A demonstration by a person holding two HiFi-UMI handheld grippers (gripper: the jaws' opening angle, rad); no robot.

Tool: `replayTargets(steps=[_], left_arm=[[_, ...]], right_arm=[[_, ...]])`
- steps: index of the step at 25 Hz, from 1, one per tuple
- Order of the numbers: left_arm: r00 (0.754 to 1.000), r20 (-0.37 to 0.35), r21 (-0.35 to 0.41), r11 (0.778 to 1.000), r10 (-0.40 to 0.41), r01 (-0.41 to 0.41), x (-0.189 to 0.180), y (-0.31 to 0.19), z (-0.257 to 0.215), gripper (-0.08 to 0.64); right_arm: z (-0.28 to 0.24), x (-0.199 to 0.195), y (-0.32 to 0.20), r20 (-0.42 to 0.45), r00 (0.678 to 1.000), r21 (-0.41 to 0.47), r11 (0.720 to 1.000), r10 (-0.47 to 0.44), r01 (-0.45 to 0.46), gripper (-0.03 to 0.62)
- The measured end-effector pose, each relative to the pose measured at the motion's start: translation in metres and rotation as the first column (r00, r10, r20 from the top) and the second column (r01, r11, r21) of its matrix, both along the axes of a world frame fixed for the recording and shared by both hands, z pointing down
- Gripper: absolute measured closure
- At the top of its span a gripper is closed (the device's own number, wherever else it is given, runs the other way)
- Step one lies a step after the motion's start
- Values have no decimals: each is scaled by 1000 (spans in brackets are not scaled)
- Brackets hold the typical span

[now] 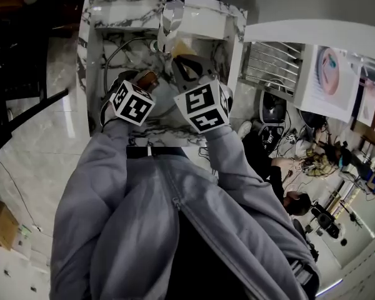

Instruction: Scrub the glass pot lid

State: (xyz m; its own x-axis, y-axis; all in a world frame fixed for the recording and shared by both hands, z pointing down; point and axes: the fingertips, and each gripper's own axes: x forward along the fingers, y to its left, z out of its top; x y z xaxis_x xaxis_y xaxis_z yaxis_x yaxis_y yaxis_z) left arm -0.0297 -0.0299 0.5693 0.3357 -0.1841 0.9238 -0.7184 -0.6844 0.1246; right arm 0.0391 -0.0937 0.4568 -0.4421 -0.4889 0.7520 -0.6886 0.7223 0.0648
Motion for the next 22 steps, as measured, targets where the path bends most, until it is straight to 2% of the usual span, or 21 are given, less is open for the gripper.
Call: replayTargets(steps=[1,2,3,4,6,8,11,14,18,22], left_arm=[[999,-13,35,999,-38,39,-7,-3,-11,326],[997,-22,79,994,-79,81,-16,-8,-22,381],[993,-29,121,985,-119,121,-26,-12,-34,478],[988,-37,146,977,-152,156,-37,-14,-44,540],[975,-69,154,963,-213,222,-58,-12,-60,546],[949,-133,151,940,-287,306,-77,-5,-79,546],[880,-267,126,891,-393,436,-97,11,-113,546],[829,-324,123,849,-455,514,-117,25,-134,546],[800,-345,140,816,-491,561,-139,37,-146,546],[776,-365,125,799,-514,588,-151,45,-147,546]], right_arm=[[2,-7,3,7,1000,-8,1000,-14,14,549],[4,-14,6,15,999,-17,999,-30,30,549],[5,-22,8,25,999,-29,998,-48,48,549],[7,-32,10,37,997,-41,997,-69,71,549],[12,-56,15,56,990,-65,989,-127,131,549],[18,-84,20,54,977,-78,974,-207,211,549],[36,-128,27,27,942,-107,936,-334,335,549],[62,-164,33,-29,891,-151,883,-453,444,549],[94,-194,35,-130,803,-209,807,-582,552,549],[122,-203,38,-208,738,-285,761,-642,582,549]])
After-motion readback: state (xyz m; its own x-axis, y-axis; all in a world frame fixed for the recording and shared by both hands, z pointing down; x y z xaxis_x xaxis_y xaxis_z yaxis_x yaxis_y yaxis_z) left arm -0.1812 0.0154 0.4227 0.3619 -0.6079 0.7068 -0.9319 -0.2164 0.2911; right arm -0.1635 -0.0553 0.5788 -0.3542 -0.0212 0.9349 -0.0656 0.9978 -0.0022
